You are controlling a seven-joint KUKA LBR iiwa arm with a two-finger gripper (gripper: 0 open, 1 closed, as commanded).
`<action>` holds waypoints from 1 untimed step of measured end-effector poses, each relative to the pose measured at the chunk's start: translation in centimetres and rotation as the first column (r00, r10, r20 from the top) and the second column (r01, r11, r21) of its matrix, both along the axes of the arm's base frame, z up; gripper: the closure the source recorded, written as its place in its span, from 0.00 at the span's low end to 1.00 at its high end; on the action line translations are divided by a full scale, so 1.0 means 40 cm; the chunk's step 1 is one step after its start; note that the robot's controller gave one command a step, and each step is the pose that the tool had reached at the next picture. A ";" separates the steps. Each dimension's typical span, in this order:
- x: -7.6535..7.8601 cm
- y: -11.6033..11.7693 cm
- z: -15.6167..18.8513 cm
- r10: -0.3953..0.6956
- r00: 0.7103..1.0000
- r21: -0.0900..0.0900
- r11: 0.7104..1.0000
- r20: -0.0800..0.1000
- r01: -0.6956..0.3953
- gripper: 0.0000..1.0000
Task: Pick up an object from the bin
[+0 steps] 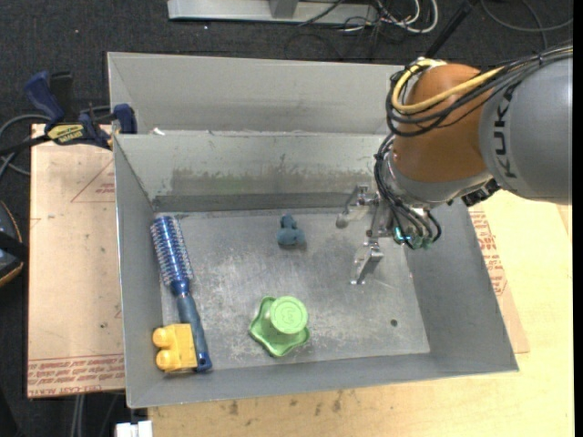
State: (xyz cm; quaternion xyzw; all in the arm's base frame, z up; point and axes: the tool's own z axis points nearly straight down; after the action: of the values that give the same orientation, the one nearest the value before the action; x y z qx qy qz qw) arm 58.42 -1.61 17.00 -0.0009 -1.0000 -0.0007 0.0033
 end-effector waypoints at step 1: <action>0.076 0.205 -0.212 -0.075 0.997 0.002 0.997 0.024 0.075 0.00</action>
Offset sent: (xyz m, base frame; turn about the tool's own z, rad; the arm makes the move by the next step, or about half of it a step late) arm 0.0268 0.0890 -0.1000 0.0725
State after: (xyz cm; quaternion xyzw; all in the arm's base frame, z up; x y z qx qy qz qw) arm 61.45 6.60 8.54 -0.0382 -0.9992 -0.0012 -0.0087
